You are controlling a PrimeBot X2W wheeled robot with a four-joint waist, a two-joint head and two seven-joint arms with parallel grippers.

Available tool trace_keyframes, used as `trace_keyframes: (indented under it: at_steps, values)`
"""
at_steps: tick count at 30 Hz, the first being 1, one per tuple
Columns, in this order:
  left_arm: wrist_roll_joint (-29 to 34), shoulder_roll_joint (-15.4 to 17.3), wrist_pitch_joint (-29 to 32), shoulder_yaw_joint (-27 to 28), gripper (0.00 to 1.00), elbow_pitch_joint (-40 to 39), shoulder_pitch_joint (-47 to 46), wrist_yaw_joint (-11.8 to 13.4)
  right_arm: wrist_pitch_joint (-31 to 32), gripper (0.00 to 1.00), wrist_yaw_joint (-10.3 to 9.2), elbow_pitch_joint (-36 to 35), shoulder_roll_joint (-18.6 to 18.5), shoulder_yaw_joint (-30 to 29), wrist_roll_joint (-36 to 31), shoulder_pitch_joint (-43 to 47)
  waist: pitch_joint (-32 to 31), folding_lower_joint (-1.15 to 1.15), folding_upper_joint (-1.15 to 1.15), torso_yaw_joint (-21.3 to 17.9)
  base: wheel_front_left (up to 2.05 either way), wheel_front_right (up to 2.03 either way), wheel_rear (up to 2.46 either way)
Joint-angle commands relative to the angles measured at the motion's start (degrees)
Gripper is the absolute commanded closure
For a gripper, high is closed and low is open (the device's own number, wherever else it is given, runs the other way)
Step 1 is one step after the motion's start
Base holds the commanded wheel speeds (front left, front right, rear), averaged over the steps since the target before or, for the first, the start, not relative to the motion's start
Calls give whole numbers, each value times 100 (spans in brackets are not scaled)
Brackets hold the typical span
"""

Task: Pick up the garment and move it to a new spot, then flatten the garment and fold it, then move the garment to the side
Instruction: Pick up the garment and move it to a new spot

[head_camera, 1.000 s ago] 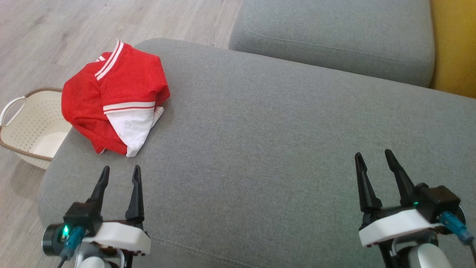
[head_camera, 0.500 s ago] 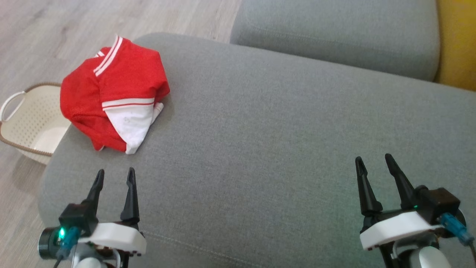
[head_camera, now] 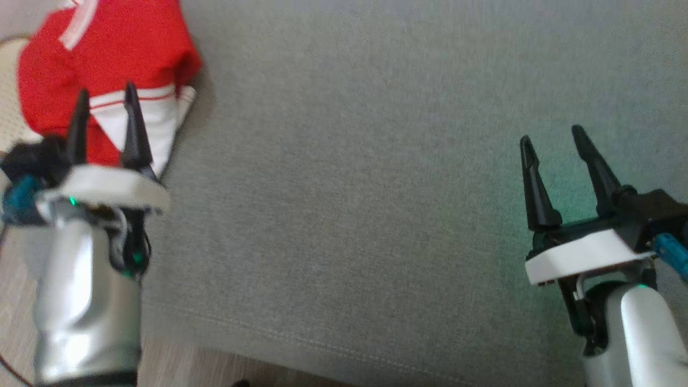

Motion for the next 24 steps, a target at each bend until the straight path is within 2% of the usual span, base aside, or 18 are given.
trace_keyframes:
  at_steps: [1,9,15,16,17,18,19,22,24]
  values:
    - [-42,259,-66,258,0,64,-361,-43,27,0,43,-227,-59,127,-64,-171,582,-1,0,-184,0,0,0]
    - [146,650,-66,256,0,1855,-1665,-174,1,0,43,-196,-110,251,-80,-491,1089,-1,0,-511,0,0,0]
    - [356,931,-66,181,0,2941,-2223,-24,-71,0,43,-106,-94,187,-47,-547,1163,-1,0,-633,0,0,0]
    - [372,970,-66,183,25,3073,-2295,10,-82,0,43,-92,-89,181,-39,-551,1160,-1,0,-643,0,0,0]
    - [372,970,-66,183,25,3073,-2295,10,-82,0,43,-92,-89,181,-39,-551,1160,-1,0,-643,0,0,0]
    - [414,1002,-66,150,80,3180,-2355,31,-94,0,43,-76,-84,176,-34,-553,1150,-1,0,-650,0,0,0]
    - [441,1028,-66,132,100,3269,-2406,55,-108,0,43,-60,-79,167,-23,-553,1133,-1,0,-653,0,0,0]
    - [521,1136,-66,109,100,3218,-2525,138,-147,0,43,-15,-64,147,1,-554,1058,-1,0,-646,0,0,0]
    - [519,1139,-66,158,100,2898,-2531,204,-179,0,43,25,-55,123,10,-543,959,-1,0,-628,0,0,0]
